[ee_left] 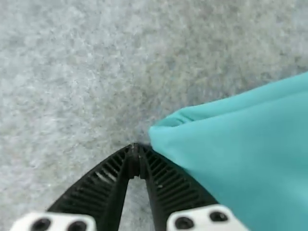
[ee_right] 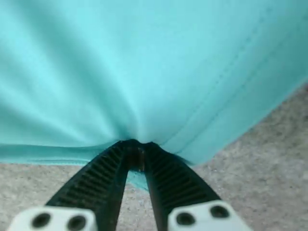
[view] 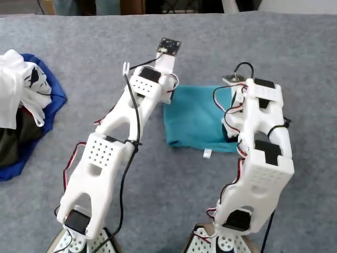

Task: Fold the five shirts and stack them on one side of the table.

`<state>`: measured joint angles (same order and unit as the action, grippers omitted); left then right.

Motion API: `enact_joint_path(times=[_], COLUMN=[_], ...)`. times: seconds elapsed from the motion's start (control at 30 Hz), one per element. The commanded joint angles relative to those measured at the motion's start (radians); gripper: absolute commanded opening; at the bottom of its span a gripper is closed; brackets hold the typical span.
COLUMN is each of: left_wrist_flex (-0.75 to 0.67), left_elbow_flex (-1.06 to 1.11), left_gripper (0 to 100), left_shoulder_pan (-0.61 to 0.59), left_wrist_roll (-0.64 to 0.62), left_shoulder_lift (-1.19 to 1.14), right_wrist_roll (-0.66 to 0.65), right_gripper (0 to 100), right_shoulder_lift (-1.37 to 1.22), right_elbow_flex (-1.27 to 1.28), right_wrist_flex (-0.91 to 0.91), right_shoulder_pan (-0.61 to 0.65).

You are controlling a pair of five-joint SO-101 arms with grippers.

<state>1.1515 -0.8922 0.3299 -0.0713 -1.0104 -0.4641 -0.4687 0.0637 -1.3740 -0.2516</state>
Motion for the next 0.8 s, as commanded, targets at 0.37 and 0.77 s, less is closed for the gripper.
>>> enact_joint_path(times=[0.37,0.77], left_wrist_flex=[0.442,0.334], left_elbow_flex=[-0.636,-0.644], left_gripper=[3,3], left_shoulder_pan=[0.033,0.041], left_wrist_roll=[-0.006,-0.012], left_shoulder_lift=[-0.021,-0.299], right_wrist_roll=[-0.035,-0.035], right_gripper=[1.4,1.4], right_shoulder_lift=[0.266,0.315], right_elbow_flex=[-0.206,0.157], right_wrist_flex=[-0.161,0.103], right_shoulder_pan=[-0.032,-0.051])
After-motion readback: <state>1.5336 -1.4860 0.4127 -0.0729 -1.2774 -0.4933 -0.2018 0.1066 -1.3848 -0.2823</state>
